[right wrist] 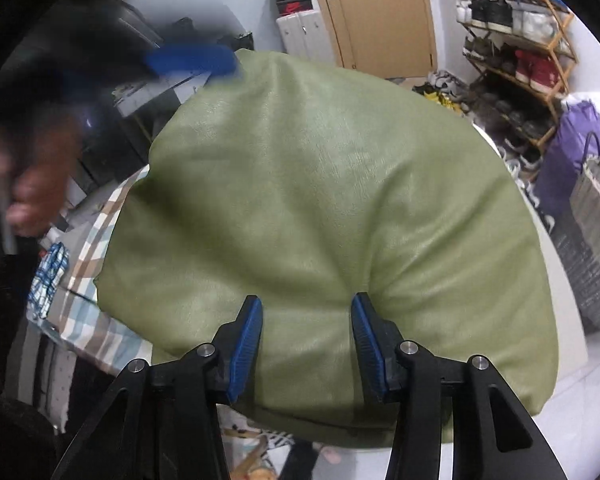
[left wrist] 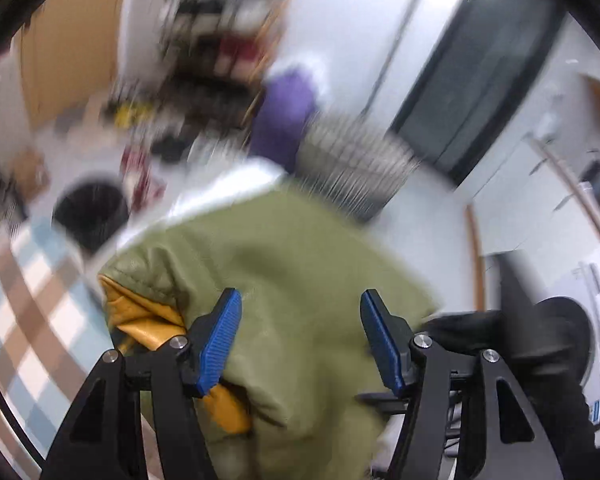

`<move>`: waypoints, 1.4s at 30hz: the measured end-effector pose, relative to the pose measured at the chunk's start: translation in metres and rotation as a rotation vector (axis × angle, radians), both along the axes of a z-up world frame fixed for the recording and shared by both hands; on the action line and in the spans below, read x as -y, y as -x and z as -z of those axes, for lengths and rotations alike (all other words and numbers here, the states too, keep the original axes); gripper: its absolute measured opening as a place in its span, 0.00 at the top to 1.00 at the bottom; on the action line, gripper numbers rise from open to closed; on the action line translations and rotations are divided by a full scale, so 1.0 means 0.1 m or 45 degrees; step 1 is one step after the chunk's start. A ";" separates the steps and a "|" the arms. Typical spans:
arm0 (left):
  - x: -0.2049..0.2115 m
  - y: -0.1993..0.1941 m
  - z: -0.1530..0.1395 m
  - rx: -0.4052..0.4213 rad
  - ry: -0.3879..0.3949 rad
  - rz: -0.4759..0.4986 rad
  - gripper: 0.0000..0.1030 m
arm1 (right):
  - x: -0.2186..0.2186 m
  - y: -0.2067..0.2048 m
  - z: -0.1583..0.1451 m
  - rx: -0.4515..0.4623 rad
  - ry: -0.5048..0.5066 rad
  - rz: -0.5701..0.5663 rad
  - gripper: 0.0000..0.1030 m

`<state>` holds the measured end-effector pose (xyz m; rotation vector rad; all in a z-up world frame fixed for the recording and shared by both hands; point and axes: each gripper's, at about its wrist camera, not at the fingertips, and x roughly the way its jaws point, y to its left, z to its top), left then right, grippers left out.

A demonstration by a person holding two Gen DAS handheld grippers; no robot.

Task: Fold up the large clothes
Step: 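Lift the folded jacket with both tools and carry it to the grey ottoman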

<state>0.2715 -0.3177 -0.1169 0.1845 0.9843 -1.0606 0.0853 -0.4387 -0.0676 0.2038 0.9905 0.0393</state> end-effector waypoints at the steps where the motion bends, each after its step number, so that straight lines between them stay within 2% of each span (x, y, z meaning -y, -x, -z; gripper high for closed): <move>1: -0.03 -0.05 0.08 -0.021 0.011 -0.018 0.54 | 0.05 0.02 0.01 0.001 -0.006 0.001 0.56; 2: -0.10 -0.15 0.23 -0.063 0.017 -0.045 0.68 | 0.10 0.05 0.03 0.013 -0.037 0.009 0.56; 4: -0.28 -0.34 0.38 -0.158 0.119 -0.102 0.83 | 0.19 0.10 0.08 0.023 -0.112 0.019 0.56; 5: -0.35 -0.40 0.43 -0.206 0.164 -0.105 0.85 | 0.22 0.11 0.09 0.033 -0.136 0.025 0.57; 7: -0.40 -0.40 0.44 -0.257 0.214 -0.122 0.85 | 0.20 0.14 0.05 0.029 -0.144 0.063 0.65; 9: -0.38 -0.32 0.40 -0.188 0.182 -0.137 0.85 | 0.15 0.08 -0.09 0.014 -0.132 0.085 0.72; 10: -0.35 -0.27 0.36 -0.163 0.168 -0.142 0.85 | 0.11 0.08 -0.17 0.042 -0.178 0.071 0.76; 11: -0.33 -0.27 0.36 -0.164 0.166 -0.149 0.85 | 0.03 0.09 -0.30 0.119 -0.279 0.037 0.77; 13: -0.24 -0.30 0.26 -0.187 0.168 -0.161 0.85 | -0.21 0.05 -0.42 0.170 -0.269 -0.021 0.75; 16: -0.24 -0.28 0.12 -0.225 0.173 -0.170 0.85 | -0.53 -0.10 -0.18 0.086 -0.248 -0.109 0.75; 17: -0.25 -0.28 0.11 -0.237 0.167 -0.172 0.85 | -0.59 -0.16 0.03 0.027 -0.167 -0.060 0.78; 19: -0.28 -0.26 0.10 -0.241 0.139 -0.175 0.85 | -0.59 -0.19 0.27 -0.036 -0.138 -0.016 0.90; 20: -0.31 -0.21 0.06 -0.231 0.138 -0.170 0.85 | -0.54 -0.18 0.33 -0.050 -0.157 0.002 1.00; 23: -0.32 -0.16 0.04 -0.192 0.142 -0.149 0.85 | -0.35 -0.12 0.38 -0.089 -0.303 0.063 1.00; 26: -0.31 -0.08 -0.08 -0.134 0.131 -0.136 0.84 | -0.40 -0.09 0.18 -0.093 -0.222 0.012 1.00; 28: -0.35 -0.03 -0.23 -0.095 0.154 -0.118 0.81 | -0.40 -0.01 -0.09 -0.009 -0.184 0.001 0.95; 29: -0.38 0.00 -0.34 -0.061 0.210 -0.091 0.80 | -0.38 0.06 -0.22 0.051 -0.137 0.022 0.93; 30: -0.40 0.05 -0.47 0.005 0.260 -0.063 0.80 | -0.32 0.09 -0.32 0.089 -0.089 0.048 0.90; 32: -0.34 0.06 -0.56 0.137 0.243 -0.086 0.80 | -0.11 0.12 -0.42 0.140 -0.087 0.117 0.88; 34: -0.20 -0.07 -0.43 0.073 0.167 -0.068 0.80 | 0.08 0.07 -0.27 0.083 -0.135 0.191 0.87; 35: -0.12 -0.15 -0.27 0.009 0.123 -0.064 0.80 | 0.18 0.00 -0.05 -0.018 -0.180 0.196 0.91; 36: -0.07 -0.21 -0.11 -0.024 0.080 -0.070 0.81 | 0.23 -0.01 0.09 -0.016 -0.179 0.180 1.00; 37: -0.05 -0.24 -0.02 -0.033 0.064 -0.074 0.81 | 0.27 0.01 0.12 0.016 -0.179 0.184 1.00; 40: -0.15 -0.31 0.12 -0.082 0.149 -0.073 0.81 | 0.36 0.07 0.14 0.038 -0.283 0.226 1.00; 42: -0.23 -0.39 0.11 -0.154 0.205 -0.083 0.81 | 0.34 0.07 0.10 0.049 -0.229 0.213 1.00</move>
